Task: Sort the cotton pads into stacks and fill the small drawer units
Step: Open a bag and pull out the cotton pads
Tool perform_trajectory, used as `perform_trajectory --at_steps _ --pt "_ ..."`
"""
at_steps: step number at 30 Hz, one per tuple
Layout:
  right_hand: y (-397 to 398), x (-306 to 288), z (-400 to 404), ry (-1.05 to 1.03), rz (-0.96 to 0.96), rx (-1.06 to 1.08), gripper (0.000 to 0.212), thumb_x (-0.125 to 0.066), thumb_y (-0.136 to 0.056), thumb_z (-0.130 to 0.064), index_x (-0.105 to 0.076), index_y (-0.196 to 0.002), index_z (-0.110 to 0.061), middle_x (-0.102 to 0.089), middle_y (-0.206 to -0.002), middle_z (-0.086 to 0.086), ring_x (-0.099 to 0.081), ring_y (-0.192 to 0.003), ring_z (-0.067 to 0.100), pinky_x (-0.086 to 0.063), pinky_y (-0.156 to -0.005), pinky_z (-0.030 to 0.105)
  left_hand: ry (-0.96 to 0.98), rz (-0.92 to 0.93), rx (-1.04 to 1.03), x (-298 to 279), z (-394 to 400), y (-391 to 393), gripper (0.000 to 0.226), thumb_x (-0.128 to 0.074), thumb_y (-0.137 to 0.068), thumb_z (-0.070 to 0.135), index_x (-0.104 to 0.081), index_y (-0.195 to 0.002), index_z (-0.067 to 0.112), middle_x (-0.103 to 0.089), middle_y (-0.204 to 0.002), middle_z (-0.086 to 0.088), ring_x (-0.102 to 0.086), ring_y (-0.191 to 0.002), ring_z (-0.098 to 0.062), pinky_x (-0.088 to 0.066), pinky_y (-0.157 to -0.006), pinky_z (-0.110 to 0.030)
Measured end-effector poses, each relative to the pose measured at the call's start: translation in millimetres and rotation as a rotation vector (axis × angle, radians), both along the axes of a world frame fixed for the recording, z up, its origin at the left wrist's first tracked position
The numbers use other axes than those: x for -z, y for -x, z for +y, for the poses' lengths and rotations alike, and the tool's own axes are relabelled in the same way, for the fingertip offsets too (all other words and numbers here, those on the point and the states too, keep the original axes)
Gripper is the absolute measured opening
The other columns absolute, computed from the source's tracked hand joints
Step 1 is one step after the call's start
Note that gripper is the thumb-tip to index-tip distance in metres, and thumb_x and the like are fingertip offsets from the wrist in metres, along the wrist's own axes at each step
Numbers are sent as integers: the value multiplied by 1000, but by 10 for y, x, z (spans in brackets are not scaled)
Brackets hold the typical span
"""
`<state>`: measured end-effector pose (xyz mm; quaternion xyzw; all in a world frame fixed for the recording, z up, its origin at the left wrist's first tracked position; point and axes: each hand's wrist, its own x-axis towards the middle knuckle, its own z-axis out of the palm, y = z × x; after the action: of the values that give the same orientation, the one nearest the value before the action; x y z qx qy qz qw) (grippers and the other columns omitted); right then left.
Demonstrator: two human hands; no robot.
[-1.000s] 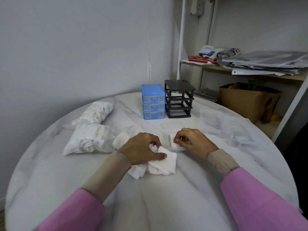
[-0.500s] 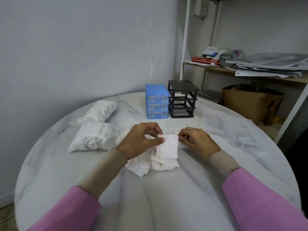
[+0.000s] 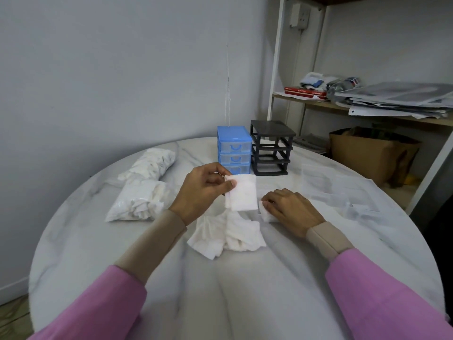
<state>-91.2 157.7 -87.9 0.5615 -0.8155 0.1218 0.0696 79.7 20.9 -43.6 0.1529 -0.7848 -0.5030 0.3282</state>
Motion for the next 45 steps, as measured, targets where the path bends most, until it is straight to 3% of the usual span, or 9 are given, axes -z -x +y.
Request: perform_trajectory --at_steps 6,9,13,16,25,30,35,40,45 --pt "-17 -26 10 28 25 4 30 -34 -100 -29 -56 -118 -18 -56 -119 -1 -47 -110 17 -34 -86 29 -51 2 -67 35 -86 19 12 -72 -78 10 -61 -78 15 -58 -48 11 -58 -67 -18 -52 -85 -43" --pt "-74 -104 8 154 18 9 24 -40 -98 -24 -59 -112 -17 -58 -113 -3 -50 -106 15 -35 -80 25 -147 28 -87 57 -101 20 14 -68 -79 -1 -63 -81 12 -55 -47 11 -59 -72 -22 -54 -85 -46" --pt "-259 -248 -70 464 -441 -107 15 -49 -96 -21 -62 -98 -14 -64 -89 -5 -58 -80 5 -46 -72 20 -242 62 -79 48 -66 -8 17 -72 -74 -4 -66 -83 10 -64 -54 5 -65 -68 -15 -57 -73 -29" --pt "-403 -328 -155 548 -795 -180 11 -58 -90 -18 -59 -99 -11 -64 -83 -2 -61 -69 7 -48 -64 22 -347 93 -32 35 -14 -30 17 -71 -73 -5 -65 -84 6 -66 -57 1 -66 -63 -10 -57 -67 -23" --pt "-474 -252 -293 743 -1116 -162 21 -72 -74 1 -58 -85 -11 -65 -57 -4 -62 -52 7 -51 -55 17 -539 166 78 98 47 -103 10 -63 -81 -2 -67 -86 6 -73 -74 -2 -69 -70 -10 -55 -65 -19" --pt "-435 -202 -280 734 -1060 -126 18 -75 -71 -3 -58 -74 -8 -66 -55 -5 -62 -49 9 -49 -51 16 -449 212 -19 198 48 -75 14 -62 -82 -5 -65 -92 4 -72 -71 -3 -68 -69 -9 -55 -66 -19" --pt "-363 -243 -205 783 -1016 -94 16 -73 -75 -6 -58 -75 -9 -62 -62 3 -59 -48 6 -43 -50 12 -310 219 -198 291 73 -63 19 -65 -82 -3 -65 -84 16 -68 -75 -8 -66 -68 -9 -55 -64 -20" --pt "-397 -348 -156 800 -1076 -223 11 -64 -81 -3 -55 -79 -9 -61 -57 -9 -57 -54 0 -44 -56 11 -378 256 -184 273 71 -71 18 -64 -82 -3 -66 -83 14 -69 -72 -4 -66 -65 -6 -53 -61 -18" --pt "-509 -275 -215 735 -999 -204 14 -70 -76 -9 -58 -72 -13 -62 -55 -10 -56 -56 4 -47 -59 17 -389 201 -69 263 114 -85 13 -59 -85 -3 -68 -93 3 -71 -75 -4 -68 -70 -9 -53 -64 -19"
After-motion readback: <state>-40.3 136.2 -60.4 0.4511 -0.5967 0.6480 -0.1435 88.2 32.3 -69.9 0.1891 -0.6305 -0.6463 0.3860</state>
